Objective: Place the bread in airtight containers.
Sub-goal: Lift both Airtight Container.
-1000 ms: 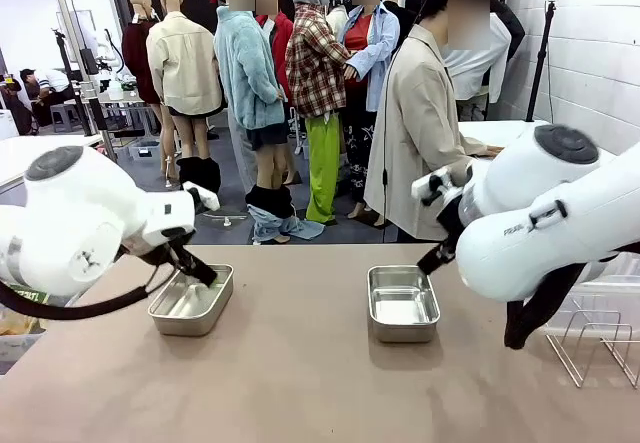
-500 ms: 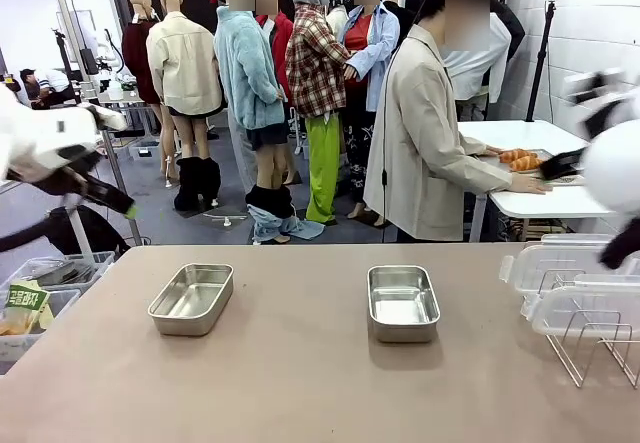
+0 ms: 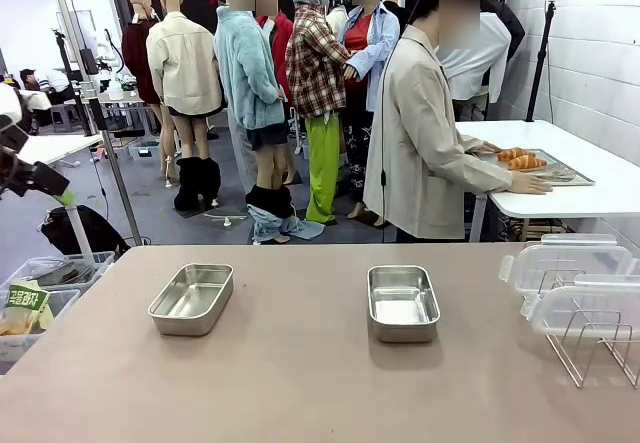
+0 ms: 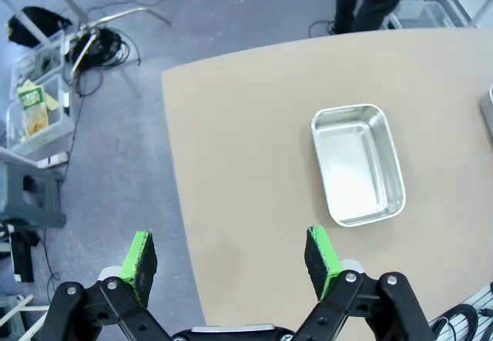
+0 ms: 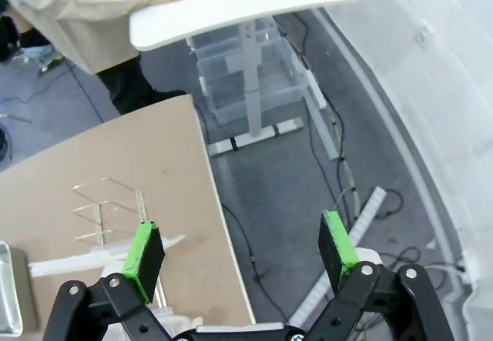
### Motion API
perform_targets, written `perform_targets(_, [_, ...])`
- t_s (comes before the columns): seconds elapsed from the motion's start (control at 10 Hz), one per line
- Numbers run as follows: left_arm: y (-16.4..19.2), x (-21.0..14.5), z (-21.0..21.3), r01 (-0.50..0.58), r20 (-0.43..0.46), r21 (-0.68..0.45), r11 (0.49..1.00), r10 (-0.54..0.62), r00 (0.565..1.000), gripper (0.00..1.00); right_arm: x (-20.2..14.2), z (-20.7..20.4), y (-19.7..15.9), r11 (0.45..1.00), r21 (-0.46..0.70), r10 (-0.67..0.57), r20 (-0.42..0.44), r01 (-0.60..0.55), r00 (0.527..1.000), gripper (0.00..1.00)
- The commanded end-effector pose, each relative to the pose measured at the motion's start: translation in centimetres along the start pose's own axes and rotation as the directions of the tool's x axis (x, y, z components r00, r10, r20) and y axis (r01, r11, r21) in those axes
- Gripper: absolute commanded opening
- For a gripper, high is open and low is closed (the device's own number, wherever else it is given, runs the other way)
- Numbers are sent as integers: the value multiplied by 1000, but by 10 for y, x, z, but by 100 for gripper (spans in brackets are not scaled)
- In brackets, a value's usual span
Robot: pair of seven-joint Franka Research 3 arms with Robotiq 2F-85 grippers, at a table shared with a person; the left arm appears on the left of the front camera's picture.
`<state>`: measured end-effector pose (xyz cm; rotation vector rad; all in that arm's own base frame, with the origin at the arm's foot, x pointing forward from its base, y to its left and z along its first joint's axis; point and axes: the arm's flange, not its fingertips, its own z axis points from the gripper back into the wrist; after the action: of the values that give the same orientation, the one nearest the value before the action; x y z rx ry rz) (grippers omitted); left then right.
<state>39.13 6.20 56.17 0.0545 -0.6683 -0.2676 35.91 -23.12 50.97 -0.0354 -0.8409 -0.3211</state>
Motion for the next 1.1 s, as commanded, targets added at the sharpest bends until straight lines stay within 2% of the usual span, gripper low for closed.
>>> perform_targets(0.0, [2, -3, 7, -80, 60, 40, 996, 77, 995, 100, 0, 8, 17, 999, 8, 50, 14, -50, 999, 100])
perform_targets(0.1, [0, 0, 0, 0, 0, 0, 1000, 0, 1000, 100, 0, 8, 17, 999, 8, 50, 14, -50, 999, 100])
perform_targets(1.0, [0, 0, 0, 0, 0, 0, 1000, 0, 1000, 100, 0, 8, 17, 999, 8, 50, 14, -50, 999, 100])
